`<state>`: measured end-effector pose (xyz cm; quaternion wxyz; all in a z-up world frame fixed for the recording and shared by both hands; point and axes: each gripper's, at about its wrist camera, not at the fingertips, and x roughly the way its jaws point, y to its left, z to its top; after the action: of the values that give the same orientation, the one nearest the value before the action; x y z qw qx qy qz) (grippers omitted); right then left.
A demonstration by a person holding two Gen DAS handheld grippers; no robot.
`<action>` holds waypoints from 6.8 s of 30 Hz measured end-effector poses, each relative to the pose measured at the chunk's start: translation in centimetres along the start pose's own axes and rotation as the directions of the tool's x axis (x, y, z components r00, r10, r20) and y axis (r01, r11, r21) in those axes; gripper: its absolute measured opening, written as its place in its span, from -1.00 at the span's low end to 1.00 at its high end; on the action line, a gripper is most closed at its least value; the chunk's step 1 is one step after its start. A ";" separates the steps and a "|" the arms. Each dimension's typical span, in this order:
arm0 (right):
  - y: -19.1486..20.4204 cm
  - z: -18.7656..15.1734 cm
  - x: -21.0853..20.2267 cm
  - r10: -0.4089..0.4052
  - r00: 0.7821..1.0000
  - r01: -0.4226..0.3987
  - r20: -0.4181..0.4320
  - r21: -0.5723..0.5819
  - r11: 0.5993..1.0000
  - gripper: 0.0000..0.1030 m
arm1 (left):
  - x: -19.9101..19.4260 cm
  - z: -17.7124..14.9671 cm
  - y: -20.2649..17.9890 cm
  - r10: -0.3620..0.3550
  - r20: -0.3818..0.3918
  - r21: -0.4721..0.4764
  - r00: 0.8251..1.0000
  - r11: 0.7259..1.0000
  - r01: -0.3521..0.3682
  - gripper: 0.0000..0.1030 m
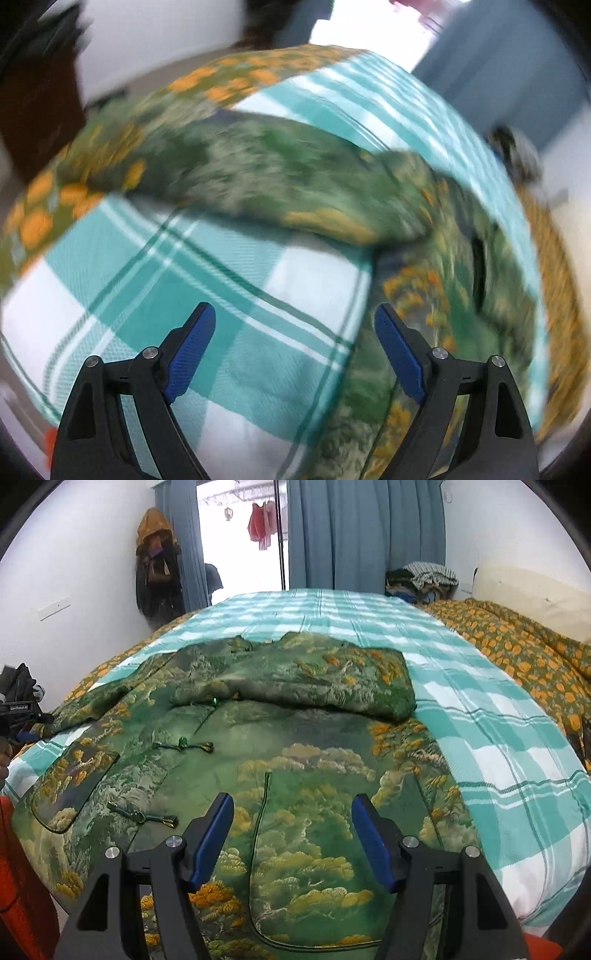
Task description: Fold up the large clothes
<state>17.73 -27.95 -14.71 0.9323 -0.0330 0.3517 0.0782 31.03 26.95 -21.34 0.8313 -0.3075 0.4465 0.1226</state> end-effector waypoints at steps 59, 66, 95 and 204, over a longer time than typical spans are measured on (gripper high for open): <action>-6.5 9.8 8.0 0.276 0.960 -0.250 -0.044 0.308 0.918 0.32 | 4.3 -10.9 -26.3 -0.061 0.091 0.780 0.994 0.624 -0.033 0.69; -2.5 15.3 21.7 0.468 0.865 -0.338 -0.182 0.477 0.811 0.32 | 4.2 -8.2 -22.6 -0.035 0.072 0.679 0.997 0.734 -0.023 0.69; 6.6 15.9 28.3 0.186 0.938 -0.204 -0.292 -0.032 0.978 0.03 | 15.9 -2.5 -21.7 0.041 0.038 0.615 0.998 0.787 -0.056 0.70; -7.3 -1.0 7.1 -0.082 0.953 0.107 -0.292 0.069 0.992 0.36 | 3.9 -17.0 -19.5 -0.052 -0.117 0.649 0.992 0.752 0.116 0.97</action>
<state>23.56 -34.35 -20.09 0.8741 -0.0217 0.4851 0.0131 31.25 0.88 -23.68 0.8696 -0.0227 0.4844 -0.0927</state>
